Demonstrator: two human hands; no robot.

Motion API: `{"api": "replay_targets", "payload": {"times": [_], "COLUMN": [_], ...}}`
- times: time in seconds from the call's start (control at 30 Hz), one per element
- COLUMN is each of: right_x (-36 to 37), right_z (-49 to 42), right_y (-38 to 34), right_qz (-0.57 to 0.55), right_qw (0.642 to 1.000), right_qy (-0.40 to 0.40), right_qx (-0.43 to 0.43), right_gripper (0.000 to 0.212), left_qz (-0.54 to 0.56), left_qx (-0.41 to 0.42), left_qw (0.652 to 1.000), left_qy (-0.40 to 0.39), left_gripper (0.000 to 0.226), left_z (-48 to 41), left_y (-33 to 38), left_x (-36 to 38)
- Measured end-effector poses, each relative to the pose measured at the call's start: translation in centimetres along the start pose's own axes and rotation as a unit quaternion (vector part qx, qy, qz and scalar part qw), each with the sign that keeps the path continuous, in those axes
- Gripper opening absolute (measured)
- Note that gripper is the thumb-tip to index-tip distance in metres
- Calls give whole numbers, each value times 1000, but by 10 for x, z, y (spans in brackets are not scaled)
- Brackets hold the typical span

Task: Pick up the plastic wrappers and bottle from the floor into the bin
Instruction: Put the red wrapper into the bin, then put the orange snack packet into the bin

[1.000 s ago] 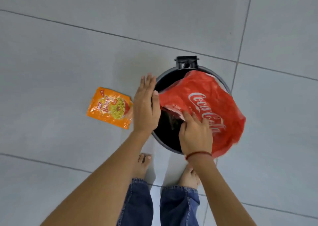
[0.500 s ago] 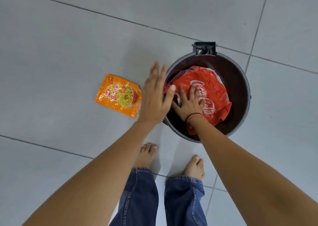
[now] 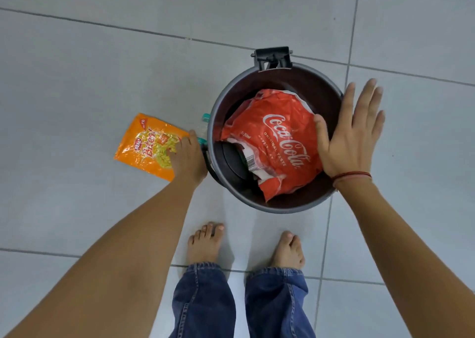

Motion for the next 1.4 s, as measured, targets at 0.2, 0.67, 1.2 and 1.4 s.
{"api": "replay_targets", "payload": {"times": [0.2, 0.67, 1.2, 1.4], "right_x": [10, 8, 9, 9], "right_z": [-4, -4, -4, -4], "right_y": [4, 2, 5, 5], "right_qz": [-33, -27, -56, -53], "right_qw": [999, 998, 998, 998], "right_qy": [-15, -47, -22, -12], "right_qx": [2, 20, 9, 6], "right_gripper": [69, 63, 65, 65], "left_qz": [-58, 25, 77, -43], "left_qx": [97, 230, -91, -30], "left_qw": [979, 954, 992, 998], "left_qy": [-170, 190, 44, 25], "left_gripper": [47, 71, 107, 77], "left_z": [146, 150, -7, -4], "left_y": [-29, 106, -71, -75], "left_x": [129, -74, 17, 45]}}
Point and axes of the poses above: each hand's wrist, its own z-axis away from the middle knuckle, its own x-axis out of the palm, y = z × x, the point moved 8 cm from there along -z, towards the middle knuckle, and after that the axes turned 4 degrees about z, right-handed, at the moved point
